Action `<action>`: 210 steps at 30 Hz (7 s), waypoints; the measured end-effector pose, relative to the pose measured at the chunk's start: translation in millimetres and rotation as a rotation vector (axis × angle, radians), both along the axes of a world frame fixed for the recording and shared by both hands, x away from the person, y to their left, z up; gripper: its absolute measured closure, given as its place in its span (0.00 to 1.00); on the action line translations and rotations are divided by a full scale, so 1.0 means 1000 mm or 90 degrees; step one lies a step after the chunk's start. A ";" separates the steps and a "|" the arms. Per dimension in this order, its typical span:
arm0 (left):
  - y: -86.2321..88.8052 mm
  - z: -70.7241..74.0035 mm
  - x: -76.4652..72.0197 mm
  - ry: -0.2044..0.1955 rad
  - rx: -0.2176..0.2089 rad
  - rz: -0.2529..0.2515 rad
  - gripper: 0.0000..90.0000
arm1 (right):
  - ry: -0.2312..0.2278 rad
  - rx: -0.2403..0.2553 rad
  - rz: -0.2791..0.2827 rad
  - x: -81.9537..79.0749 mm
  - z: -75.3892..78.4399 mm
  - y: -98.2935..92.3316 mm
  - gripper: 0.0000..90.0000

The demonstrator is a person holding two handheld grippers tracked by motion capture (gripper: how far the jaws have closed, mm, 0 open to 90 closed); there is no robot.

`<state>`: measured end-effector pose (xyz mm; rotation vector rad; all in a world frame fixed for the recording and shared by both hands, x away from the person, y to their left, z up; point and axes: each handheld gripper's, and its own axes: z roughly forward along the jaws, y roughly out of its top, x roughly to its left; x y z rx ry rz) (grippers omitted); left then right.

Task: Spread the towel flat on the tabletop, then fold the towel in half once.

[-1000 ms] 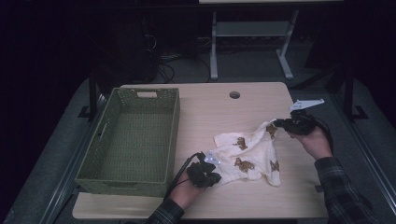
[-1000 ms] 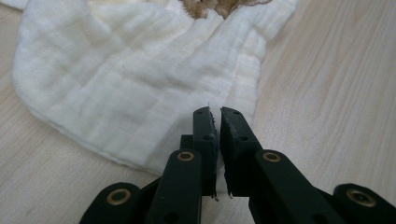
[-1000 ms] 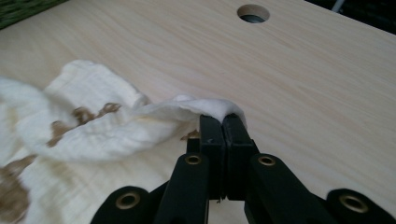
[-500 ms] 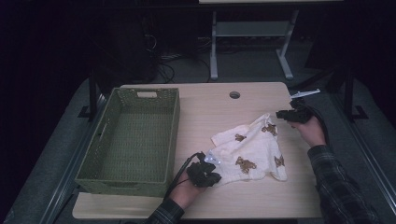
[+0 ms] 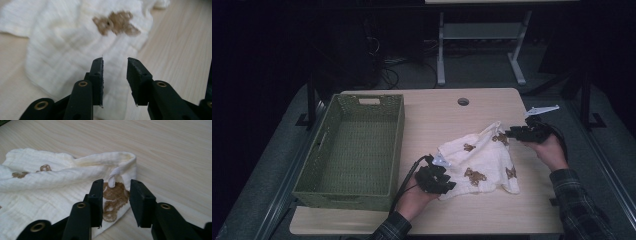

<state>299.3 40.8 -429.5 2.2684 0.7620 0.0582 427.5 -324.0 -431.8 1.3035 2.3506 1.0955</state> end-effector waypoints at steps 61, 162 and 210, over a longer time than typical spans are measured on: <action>-0.006 -0.025 0.132 -0.053 0.067 0.190 0.97 | -0.016 -0.070 0.028 0.028 -0.024 0.029 0.99; 0.020 -0.032 0.204 -0.085 0.023 0.342 0.95 | 0.003 -0.040 -0.052 0.085 -0.039 0.008 0.96; 0.027 0.002 0.093 -0.157 0.000 0.303 0.95 | -0.068 -0.030 0.004 -0.030 -0.001 -0.005 0.95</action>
